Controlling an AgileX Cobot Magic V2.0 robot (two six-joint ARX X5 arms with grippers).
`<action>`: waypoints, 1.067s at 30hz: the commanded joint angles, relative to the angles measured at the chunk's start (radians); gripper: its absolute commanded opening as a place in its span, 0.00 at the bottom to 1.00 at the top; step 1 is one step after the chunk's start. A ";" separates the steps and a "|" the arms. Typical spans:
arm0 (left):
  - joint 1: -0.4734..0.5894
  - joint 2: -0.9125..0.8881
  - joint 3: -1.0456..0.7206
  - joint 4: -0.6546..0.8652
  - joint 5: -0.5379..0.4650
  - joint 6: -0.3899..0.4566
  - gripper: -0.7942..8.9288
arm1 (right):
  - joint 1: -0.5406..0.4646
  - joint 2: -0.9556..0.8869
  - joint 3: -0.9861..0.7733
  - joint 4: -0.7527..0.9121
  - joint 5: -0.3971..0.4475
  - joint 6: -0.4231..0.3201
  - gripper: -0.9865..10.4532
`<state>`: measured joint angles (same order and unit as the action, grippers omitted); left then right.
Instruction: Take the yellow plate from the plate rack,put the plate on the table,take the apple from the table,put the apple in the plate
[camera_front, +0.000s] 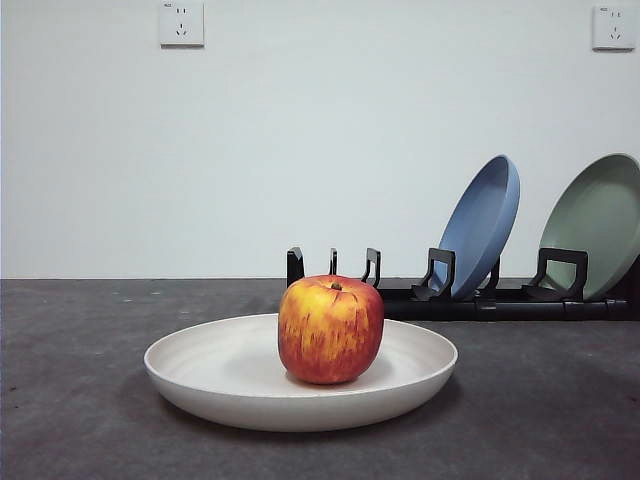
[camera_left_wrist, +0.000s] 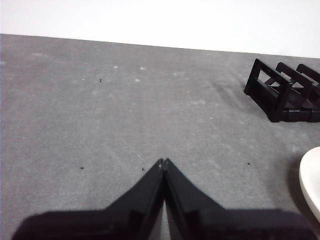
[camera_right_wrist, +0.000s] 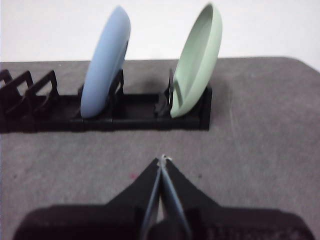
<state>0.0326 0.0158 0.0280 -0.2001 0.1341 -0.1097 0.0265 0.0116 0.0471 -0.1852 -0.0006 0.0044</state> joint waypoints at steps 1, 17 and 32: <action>0.002 0.000 -0.008 0.007 0.000 -0.006 0.08 | -0.001 -0.004 -0.033 -0.002 0.000 0.021 0.09; 0.002 0.004 -0.008 0.006 0.000 -0.006 0.08 | -0.002 -0.003 -0.032 0.002 0.002 0.029 0.09; 0.002 0.004 -0.008 0.006 0.000 -0.006 0.08 | -0.002 -0.003 -0.032 0.002 0.002 0.029 0.09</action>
<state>0.0326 0.0196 0.0280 -0.1997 0.1341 -0.1101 0.0257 0.0101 0.0238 -0.1879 0.0002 0.0227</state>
